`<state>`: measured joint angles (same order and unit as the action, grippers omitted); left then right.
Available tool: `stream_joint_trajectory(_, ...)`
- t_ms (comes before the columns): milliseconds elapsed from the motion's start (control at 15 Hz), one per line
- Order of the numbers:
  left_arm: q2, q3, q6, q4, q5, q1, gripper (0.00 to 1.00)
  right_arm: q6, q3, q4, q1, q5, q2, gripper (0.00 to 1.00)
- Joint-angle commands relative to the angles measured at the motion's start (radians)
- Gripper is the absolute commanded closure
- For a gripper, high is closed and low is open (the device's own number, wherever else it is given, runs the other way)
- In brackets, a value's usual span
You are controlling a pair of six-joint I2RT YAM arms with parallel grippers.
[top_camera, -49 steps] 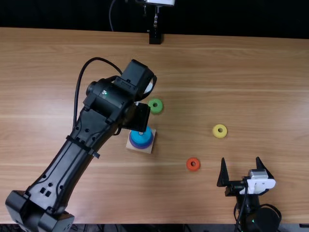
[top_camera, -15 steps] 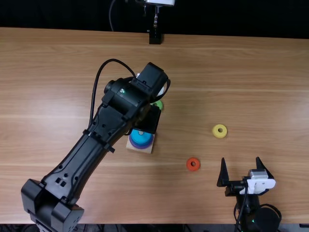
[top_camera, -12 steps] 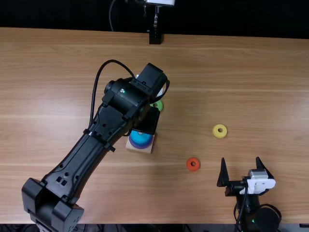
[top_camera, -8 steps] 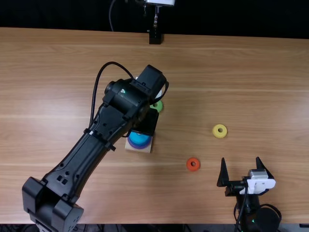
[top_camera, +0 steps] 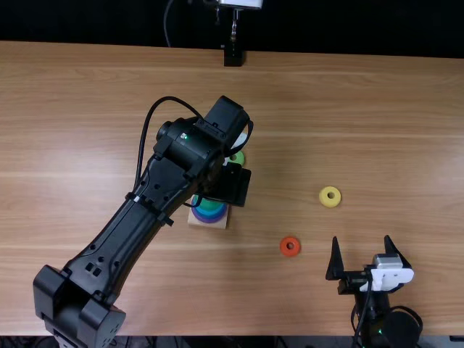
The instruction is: Build the Hanoi tower: stack the rings onto the peg from bottom to top in this color order: purple, dark blue, light blue, dark green, light green, yellow, orange.
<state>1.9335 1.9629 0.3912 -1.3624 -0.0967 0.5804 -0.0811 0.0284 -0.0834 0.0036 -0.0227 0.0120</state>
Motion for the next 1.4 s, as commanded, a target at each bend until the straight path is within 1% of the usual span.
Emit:
stream_joint_trajectory(0, -0.004, -0.004, 0.016, 0.013, -0.032, -0.017, 0.00, -0.002, -0.013, -0.004, -0.013, 0.001, -0.012, 0.00)
stream_joint_trajectory(67, -0.002, 0.011, 0.012, 0.015, -0.019, -0.033, 0.00, -0.002, -0.013, -0.004, -0.013, 0.001, -0.012, 0.00)
stream_joint_trajectory(133, -0.004, 0.024, 0.012, 0.013, -0.017, -0.045, 0.00, -0.002, -0.013, -0.004, -0.013, 0.001, -0.012, 0.00)
stream_joint_trajectory(200, -0.007, 0.027, 0.012, 0.019, -0.001, -0.056, 0.00, -0.002, -0.013, -0.004, -0.013, 0.001, -0.012, 0.00)
stream_joint_trajectory(267, -0.027, 0.027, 0.010, 0.054, 0.047, -0.074, 0.00, -0.002, -0.013, -0.004, -0.013, 0.001, -0.012, 0.00)
stream_joint_trajectory(333, -0.074, 0.025, 0.008, 0.131, 0.102, -0.091, 0.00, -0.002, -0.013, -0.004, -0.013, 0.001, -0.012, 0.00)
stream_joint_trajectory(400, -0.130, 0.021, 0.003, 0.232, 0.145, -0.113, 0.00, -0.002, -0.013, -0.004, -0.013, 0.001, -0.012, 0.00)
stream_joint_trajectory(467, -0.192, -0.001, 0.001, 0.341, 0.157, -0.149, 0.00, -0.002, -0.013, -0.002, -0.013, 0.001, -0.012, 0.00)
stream_joint_trajectory(600, -0.327, -0.176, 0.001, 0.536, 0.159, -0.235, 0.00, -0.002, -0.013, -0.004, -0.013, 0.001, -0.012, 0.00)
stream_joint_trajectory(733, -0.524, -0.410, 0.003, 0.740, 0.161, -0.327, 0.00, -0.002, -0.013, -0.004, -0.013, 0.001, -0.012, 0.00)
stream_joint_trajectory(800, -0.611, -0.535, 0.001, 0.810, 0.159, -0.372, 0.00, -0.002, -0.013, -0.004, -0.013, 0.001, -0.012, 0.00)
stream_joint_trajectory(867, -0.708, -0.674, -0.001, 0.842, 0.161, -0.396, 0.00, -0.002, -0.013, -0.004, -0.013, 0.001, -0.012, 0.00)
stream_joint_trajectory(933, -0.817, -0.812, -0.003, 0.849, 0.168, -0.401, 0.00, -0.002, -0.013, -0.004, -0.013, 0.001, -0.012, 0.00)
stream_joint_trajectory(1067, -1.028, -1.050, 0.003, 0.858, 0.205, -0.413, 0.00, -0.002, -0.013, -0.004, -0.013, 0.001, -0.012, 0.00)
stream_joint_trajectory(1133, -1.130, -1.156, 0.005, 0.858, 0.209, -0.444, 0.00, -0.002, -0.013, -0.002, -0.013, 0.001, -0.012, 0.00)
stream_joint_trajectory(1200, -1.217, -1.260, 0.005, 0.858, 0.205, -0.461, 0.00, -0.002, -0.013, -0.004, -0.013, 0.001, -0.012, 0.00)
stream_joint_trajectory(1333, -1.375, -1.428, -0.003, 0.860, 0.202, -0.459, 0.00, -0.002, -0.013, -0.004, -0.013, 0.001, -0.012, 0.00)
